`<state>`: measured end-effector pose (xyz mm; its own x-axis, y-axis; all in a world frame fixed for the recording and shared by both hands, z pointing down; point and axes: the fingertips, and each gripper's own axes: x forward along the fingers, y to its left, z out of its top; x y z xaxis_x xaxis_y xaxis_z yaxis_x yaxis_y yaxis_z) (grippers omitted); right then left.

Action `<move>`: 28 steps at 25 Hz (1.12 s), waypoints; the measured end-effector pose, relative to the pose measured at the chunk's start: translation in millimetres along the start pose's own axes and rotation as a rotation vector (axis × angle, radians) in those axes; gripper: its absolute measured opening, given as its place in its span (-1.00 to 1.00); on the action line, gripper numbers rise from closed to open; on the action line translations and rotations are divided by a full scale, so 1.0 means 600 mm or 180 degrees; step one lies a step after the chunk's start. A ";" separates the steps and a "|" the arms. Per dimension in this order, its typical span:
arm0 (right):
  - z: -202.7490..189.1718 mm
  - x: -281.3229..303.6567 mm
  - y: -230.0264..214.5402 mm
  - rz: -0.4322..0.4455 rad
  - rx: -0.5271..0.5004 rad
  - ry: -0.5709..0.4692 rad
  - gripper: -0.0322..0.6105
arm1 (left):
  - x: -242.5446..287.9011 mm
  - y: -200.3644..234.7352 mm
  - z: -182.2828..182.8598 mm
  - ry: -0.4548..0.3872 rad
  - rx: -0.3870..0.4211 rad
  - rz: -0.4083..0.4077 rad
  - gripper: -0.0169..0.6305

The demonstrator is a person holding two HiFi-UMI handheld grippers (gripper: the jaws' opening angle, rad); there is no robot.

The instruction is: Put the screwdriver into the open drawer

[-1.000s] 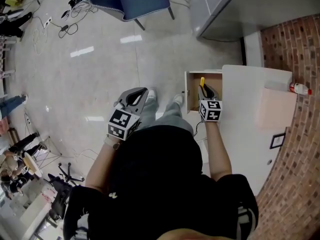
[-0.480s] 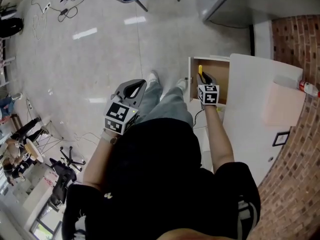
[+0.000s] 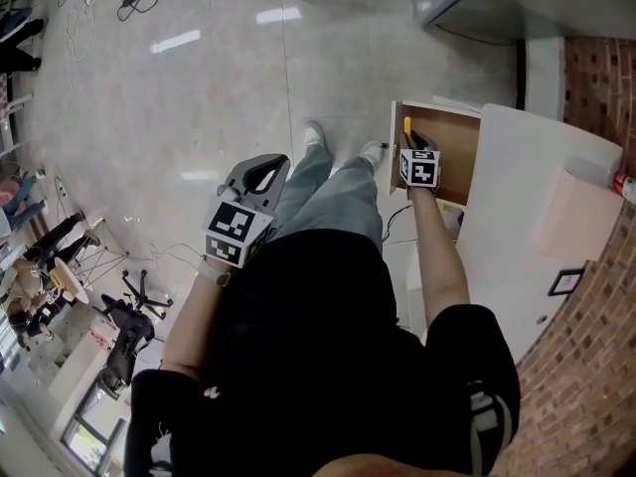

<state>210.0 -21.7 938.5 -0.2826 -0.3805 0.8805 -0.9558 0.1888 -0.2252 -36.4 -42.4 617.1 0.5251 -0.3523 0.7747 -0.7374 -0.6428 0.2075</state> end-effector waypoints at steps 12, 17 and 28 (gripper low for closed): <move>-0.065 0.109 -0.043 -0.0182 0.0247 0.0299 -0.62 | 0.005 0.030 -0.083 0.0231 -0.0090 -0.0014 -0.93; -0.080 0.142 -0.065 -0.0310 0.0356 0.0351 -0.62 | 0.008 0.038 -0.117 0.0316 -0.0124 -0.0005 -0.93; -0.088 0.151 -0.089 -0.0436 0.0416 0.0396 -0.55 | 0.002 0.040 -0.142 0.0369 -0.0144 -0.0032 -0.93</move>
<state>239.5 -18.4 1052.5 -0.1451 -0.2785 0.9494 -0.9892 0.0210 -0.1450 -89.8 -0.1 673.8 0.4818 -0.2633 0.8357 -0.7521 -0.6137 0.2402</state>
